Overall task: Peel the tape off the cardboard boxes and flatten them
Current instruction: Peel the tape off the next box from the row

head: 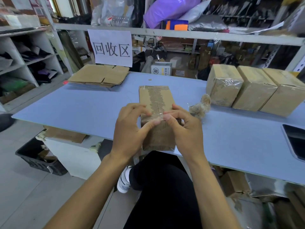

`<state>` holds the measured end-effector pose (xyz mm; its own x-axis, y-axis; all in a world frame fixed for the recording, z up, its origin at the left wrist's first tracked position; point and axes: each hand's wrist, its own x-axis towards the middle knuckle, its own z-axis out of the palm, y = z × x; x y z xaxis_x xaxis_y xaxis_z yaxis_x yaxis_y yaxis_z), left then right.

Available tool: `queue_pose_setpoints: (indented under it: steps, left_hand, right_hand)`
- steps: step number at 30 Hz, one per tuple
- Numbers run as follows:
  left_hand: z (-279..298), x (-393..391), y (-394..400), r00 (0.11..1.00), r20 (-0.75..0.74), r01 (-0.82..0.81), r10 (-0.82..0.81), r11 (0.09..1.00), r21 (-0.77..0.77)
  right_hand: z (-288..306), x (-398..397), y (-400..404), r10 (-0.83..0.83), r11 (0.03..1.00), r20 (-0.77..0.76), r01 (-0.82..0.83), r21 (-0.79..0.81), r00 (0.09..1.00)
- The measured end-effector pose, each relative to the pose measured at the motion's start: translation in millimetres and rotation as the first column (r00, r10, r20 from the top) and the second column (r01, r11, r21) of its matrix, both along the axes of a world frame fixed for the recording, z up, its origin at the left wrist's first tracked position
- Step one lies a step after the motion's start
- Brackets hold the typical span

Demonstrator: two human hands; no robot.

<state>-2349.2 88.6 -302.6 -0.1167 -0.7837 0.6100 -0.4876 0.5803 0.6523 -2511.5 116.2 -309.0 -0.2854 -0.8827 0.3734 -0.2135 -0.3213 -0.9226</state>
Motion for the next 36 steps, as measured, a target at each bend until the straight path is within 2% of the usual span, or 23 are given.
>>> queue_pose_setpoints:
  steps: [3,7,13,18,21,26,29,34,36]
  left_hand:
    - [-2.9,-1.3,11.3,0.995,-0.063,-0.082,0.081,0.996,-0.027]
    - [-6.7,-4.0,19.7,0.985,-0.133,-0.115,0.110,0.993,-0.029]
    - [-17.5,-4.0,27.1,0.987,-0.079,-0.143,0.139,0.988,-0.051]
    - [-11.6,-16.0,20.7,0.975,-0.060,-0.220,0.214,0.969,-0.116]
    - [-7.0,-15.4,11.3,0.975,-0.068,-0.218,0.211,0.969,-0.114]
    - [-3.7,-8.7,5.9,0.985,-0.042,-0.169,0.165,0.976,-0.141]
    - [-1.8,-2.0,4.0,0.995,-0.011,-0.102,0.101,0.986,-0.131]
    - [-5.3,6.6,4.2,1.000,-0.009,-0.029,0.028,0.994,-0.110]
    - [-5.0,7.6,4.7,1.000,-0.010,-0.018,0.017,0.994,-0.104]
  right_hand:
    - [2.2,-2.7,4.8,0.051,0.998,0.029,-0.052,0.018,0.998]
    - [11.5,-4.1,6.8,-0.004,1.000,0.115,0.000,0.031,0.993]
    - [18.1,-2.2,8.4,-0.042,0.998,0.161,0.033,0.058,0.986]
    - [13.8,7.1,5.0,-0.056,0.996,0.052,0.052,0.068,0.997]
    - [12.6,5.0,6.2,0.022,0.998,-0.005,-0.021,0.060,1.000]
    - [19.8,1.9,2.4,0.096,0.995,-0.349,-0.102,-0.001,0.932]
    - [23.3,3.8,-5.3,0.091,0.995,-0.270,-0.099,-0.015,0.959]
    - [23.9,6.4,-11.2,0.056,0.997,-0.120,-0.050,0.059,0.991]
    - [23.7,7.5,-10.1,0.041,0.997,-0.109,-0.033,0.074,0.993]
